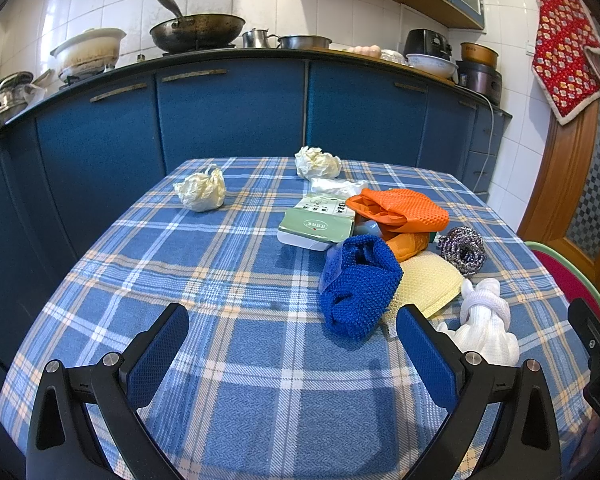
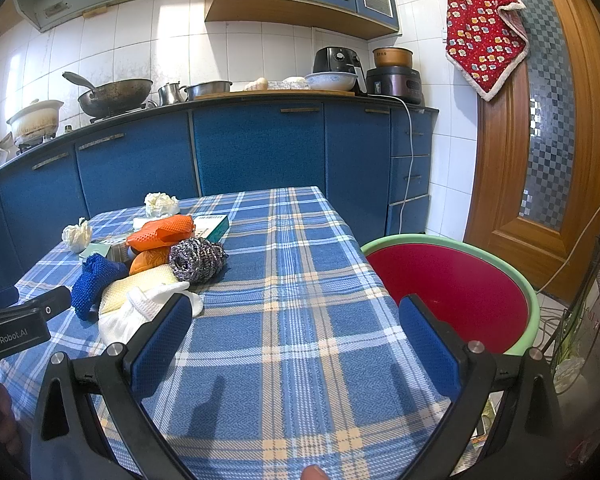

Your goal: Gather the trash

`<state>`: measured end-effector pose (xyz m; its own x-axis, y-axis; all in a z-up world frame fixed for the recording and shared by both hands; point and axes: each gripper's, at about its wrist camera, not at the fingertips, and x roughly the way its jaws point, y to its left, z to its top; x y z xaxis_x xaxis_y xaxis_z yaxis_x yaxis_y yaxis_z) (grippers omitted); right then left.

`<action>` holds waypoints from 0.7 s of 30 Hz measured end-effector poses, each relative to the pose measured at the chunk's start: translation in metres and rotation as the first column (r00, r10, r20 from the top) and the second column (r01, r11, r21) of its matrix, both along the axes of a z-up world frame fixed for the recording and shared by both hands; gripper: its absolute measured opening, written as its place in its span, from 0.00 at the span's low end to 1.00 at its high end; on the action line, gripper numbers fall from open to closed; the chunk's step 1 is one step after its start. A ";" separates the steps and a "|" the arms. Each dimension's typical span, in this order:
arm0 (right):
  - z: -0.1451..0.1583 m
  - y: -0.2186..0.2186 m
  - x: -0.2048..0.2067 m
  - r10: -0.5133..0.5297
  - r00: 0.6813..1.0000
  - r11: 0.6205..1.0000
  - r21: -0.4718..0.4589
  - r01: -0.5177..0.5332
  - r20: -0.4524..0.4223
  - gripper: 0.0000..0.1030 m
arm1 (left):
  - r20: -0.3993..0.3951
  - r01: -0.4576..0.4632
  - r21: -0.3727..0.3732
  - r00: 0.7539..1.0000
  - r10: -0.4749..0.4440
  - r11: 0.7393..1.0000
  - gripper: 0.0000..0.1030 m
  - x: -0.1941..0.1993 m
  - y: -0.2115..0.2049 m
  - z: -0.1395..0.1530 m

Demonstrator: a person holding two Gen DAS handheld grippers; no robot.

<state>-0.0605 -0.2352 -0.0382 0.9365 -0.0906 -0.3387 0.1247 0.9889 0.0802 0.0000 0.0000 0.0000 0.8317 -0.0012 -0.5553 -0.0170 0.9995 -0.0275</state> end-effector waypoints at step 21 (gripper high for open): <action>0.003 -0.002 0.001 0.024 1.000 1.000 -0.003 -0.024 -0.015 0.99 | -0.047 0.006 -0.010 0.999 -0.007 1.000 1.00 0.006 0.005 -0.003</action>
<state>-0.0597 -0.2369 -0.0354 0.9333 -0.0690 -0.3523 0.1019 0.9919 0.0757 0.0065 0.0051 -0.0028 0.8044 -0.0122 -0.5939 -0.0122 0.9992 -0.0370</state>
